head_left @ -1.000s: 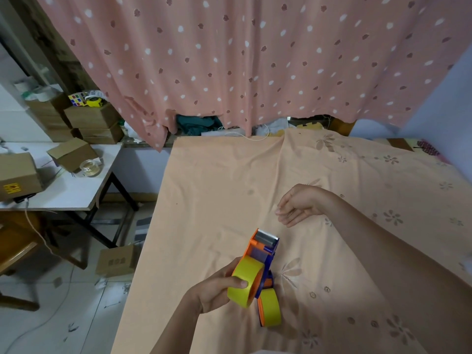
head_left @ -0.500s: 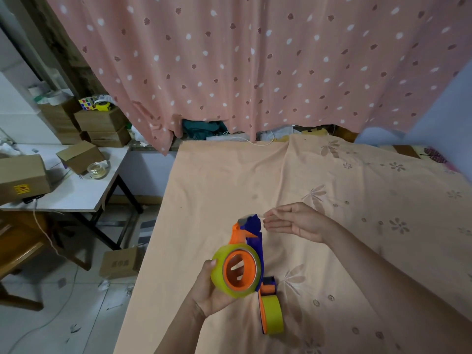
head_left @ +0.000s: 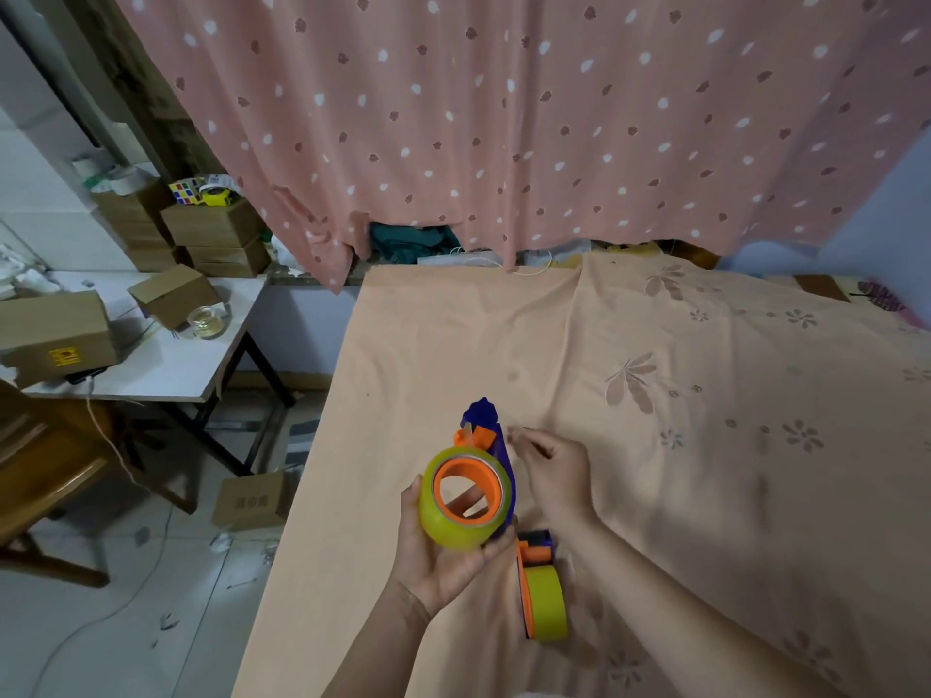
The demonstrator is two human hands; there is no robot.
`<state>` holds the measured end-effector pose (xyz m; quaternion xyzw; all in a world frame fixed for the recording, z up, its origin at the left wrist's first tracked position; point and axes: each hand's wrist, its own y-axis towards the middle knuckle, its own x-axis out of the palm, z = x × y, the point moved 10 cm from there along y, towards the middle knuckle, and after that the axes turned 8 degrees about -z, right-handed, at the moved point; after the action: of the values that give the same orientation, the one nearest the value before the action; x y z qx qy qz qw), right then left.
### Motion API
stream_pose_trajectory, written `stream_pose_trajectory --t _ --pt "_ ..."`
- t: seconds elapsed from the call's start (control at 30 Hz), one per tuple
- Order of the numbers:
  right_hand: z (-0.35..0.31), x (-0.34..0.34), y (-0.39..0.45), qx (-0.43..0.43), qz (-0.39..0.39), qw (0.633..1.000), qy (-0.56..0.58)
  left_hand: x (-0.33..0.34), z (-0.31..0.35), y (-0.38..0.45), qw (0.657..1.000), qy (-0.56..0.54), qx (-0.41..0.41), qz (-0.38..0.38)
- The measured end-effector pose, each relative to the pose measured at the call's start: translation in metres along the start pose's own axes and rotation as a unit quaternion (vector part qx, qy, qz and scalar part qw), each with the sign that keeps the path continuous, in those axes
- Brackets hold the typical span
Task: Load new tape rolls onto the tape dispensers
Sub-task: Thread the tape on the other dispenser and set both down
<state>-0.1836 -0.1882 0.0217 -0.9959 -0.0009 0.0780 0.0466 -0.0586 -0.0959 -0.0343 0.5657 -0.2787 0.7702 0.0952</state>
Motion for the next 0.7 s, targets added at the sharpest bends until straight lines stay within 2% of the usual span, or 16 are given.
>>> stream_pose_trajectory --t 0.1,0.23,0.33,0.5,0.57,0.63,0.7 --pt "0.013 0.015 -0.028 0.002 0.026 0.999 -0.019 -0.008 -0.002 -0.008 0.999 0.027 -0.006 0.015" --pt "0.052 0.029 -0.049 0.080 0.033 0.996 0.020 -0.037 -0.009 -0.027 0.996 0.046 -0.031 0.066" --pt "0.077 0.044 -0.062 0.129 0.001 0.991 0.041 -0.059 -0.013 -0.042 0.993 0.051 -0.036 0.105" --pt "0.111 0.070 -0.078 0.173 -0.089 0.981 0.005 -0.089 -0.010 -0.059 0.983 0.093 -0.025 0.157" --pt "0.137 0.083 -0.090 0.266 -0.100 0.953 0.103 -0.101 -0.009 -0.063 0.978 0.106 -0.037 0.175" --pt "0.168 0.105 -0.109 0.389 -0.104 0.889 0.218 -0.111 -0.007 -0.063 0.969 0.150 -0.062 0.185" --pt "0.185 0.126 -0.119 0.442 -0.135 0.848 0.258 -0.123 -0.007 -0.062 0.955 0.195 -0.089 0.204"
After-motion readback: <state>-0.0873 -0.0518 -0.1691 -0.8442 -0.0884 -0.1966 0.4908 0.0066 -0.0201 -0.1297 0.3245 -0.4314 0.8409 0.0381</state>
